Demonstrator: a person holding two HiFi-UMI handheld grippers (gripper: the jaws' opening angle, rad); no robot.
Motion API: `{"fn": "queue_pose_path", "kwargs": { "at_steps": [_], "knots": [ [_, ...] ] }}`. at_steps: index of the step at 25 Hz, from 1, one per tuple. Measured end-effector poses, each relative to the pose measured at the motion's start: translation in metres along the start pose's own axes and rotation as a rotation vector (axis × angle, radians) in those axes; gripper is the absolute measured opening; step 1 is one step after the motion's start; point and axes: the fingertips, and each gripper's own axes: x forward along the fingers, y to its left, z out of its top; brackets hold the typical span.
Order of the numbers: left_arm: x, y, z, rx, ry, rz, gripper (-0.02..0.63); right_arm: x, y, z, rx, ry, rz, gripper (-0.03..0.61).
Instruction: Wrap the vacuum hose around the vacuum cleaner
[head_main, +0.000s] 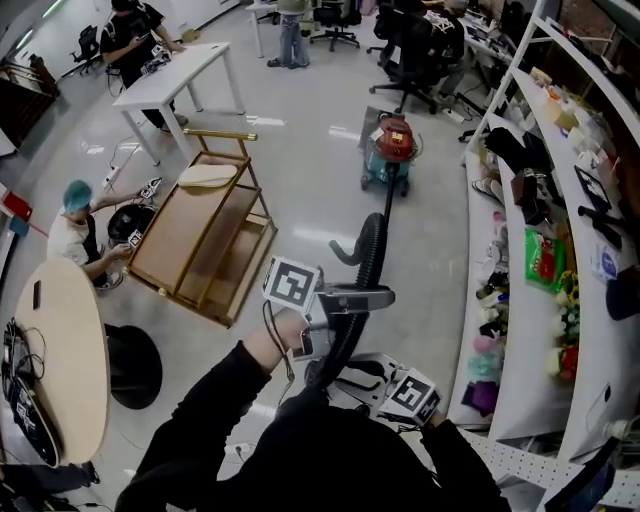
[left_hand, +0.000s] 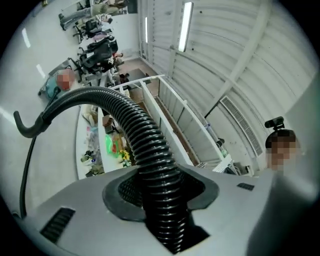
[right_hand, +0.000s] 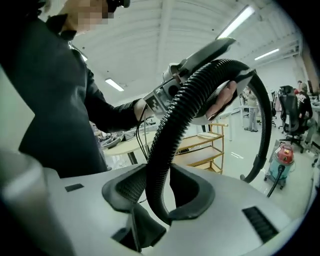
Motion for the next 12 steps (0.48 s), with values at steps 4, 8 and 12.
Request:
{"fn": "queue_pose_path", "kwargs": {
  "at_steps": [4, 8, 12],
  "knots": [
    [-0.018, 0.009, 0.037, 0.004, -0.03, -0.052, 0.176, 0.026, -0.027, 0.014, 0.099, -0.015, -0.045, 0.152],
    [-0.017, 0.019, 0.051, 0.022, -0.018, -0.054, 0.176, 0.049, -0.048, 0.018, 0.199, -0.027, -0.066, 0.265],
    [-0.017, 0.044, 0.063, 0.221, 0.06, 0.08, 0.309, 0.041, -0.066, 0.038, 0.336, -0.153, -0.018, 0.184]
  ]
}}
